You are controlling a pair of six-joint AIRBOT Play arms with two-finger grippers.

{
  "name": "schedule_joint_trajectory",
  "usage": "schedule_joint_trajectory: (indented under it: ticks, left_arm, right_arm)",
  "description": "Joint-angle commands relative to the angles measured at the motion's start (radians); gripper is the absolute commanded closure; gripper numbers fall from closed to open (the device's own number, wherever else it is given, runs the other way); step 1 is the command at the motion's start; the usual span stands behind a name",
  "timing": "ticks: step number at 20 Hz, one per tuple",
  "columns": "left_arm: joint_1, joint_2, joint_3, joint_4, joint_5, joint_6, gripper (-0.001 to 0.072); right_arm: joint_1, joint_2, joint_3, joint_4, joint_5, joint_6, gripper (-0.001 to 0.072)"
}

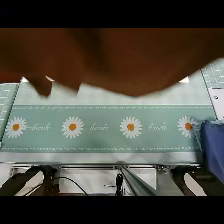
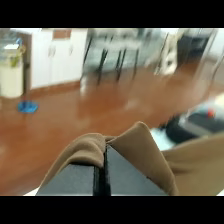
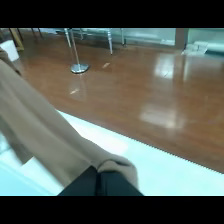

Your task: Fold the shirts.

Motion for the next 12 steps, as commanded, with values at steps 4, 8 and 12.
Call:
schedule_joint_trajectory:
  ticks: [4,8,12]
  left_arm:
    - [0.016,0.178,-0.083,0.085,-0.309,-0.092,0.0672]
    - [0.016,0.23,-0.362,0.085,-0.308,-0.091,0.0672]
    - [-0.052,0.225,-0.763,0.085,-0.128,-0.052,0.0672]
  right_arm:
    - [-0.001,0.127,-0.056,-0.011,0.138,0.048,0.0691]
    - [-0.001,0.127,-0.149,-0.014,0.191,0.052,0.0691]
    - [0.0,0.127,-0.439,-0.058,0.135,0.027,0.0691]
